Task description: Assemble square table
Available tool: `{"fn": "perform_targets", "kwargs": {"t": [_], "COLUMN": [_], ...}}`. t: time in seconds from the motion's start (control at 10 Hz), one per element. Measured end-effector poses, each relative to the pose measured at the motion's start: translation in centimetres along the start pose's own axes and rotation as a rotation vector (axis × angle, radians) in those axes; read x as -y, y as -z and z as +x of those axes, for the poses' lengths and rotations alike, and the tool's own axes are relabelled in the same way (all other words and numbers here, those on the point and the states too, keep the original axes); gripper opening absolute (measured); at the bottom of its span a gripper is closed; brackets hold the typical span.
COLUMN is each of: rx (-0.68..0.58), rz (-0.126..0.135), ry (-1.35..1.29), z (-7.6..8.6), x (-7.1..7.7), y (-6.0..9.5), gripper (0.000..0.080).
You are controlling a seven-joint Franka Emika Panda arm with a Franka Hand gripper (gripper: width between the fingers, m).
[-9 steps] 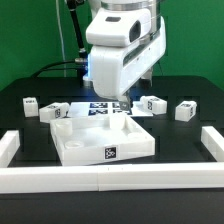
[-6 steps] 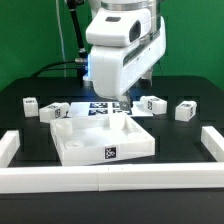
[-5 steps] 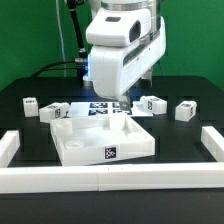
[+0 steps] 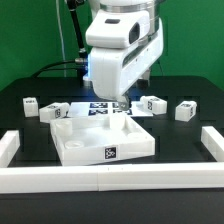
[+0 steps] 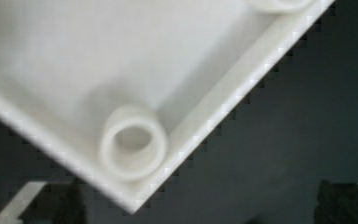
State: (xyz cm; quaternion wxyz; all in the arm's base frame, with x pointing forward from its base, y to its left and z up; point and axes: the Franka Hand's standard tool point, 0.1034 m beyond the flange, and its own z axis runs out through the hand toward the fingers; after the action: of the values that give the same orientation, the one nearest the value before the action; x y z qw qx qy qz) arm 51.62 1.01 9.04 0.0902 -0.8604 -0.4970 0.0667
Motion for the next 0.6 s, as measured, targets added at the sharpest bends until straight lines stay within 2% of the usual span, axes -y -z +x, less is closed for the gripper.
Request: {"fn": "perform_targets", "kwargs": {"t": [0.1, 0.2, 0.3, 0.4, 0.5, 0.6], "rx": [0.015, 0.013, 0.018, 0.016, 0.006, 0.000], "rz": [0.021, 0.008, 0.019, 0.025, 0.013, 0.004], "ry": [-0.001, 0.017, 0.099, 0.152, 0.186, 0.185], "z": [-0.9, -1.4, -3.4, -6.4, -8.3, -9.0], "x": [1.6, 2.4, 2.9, 2.7, 2.2, 1.7], "y": [-0.7, -1.1, -1.6, -2.2, -2.7, -3.0], "gripper": [0.0650, 0.0650, 0.0650, 0.0650, 0.0650, 0.0650]}}
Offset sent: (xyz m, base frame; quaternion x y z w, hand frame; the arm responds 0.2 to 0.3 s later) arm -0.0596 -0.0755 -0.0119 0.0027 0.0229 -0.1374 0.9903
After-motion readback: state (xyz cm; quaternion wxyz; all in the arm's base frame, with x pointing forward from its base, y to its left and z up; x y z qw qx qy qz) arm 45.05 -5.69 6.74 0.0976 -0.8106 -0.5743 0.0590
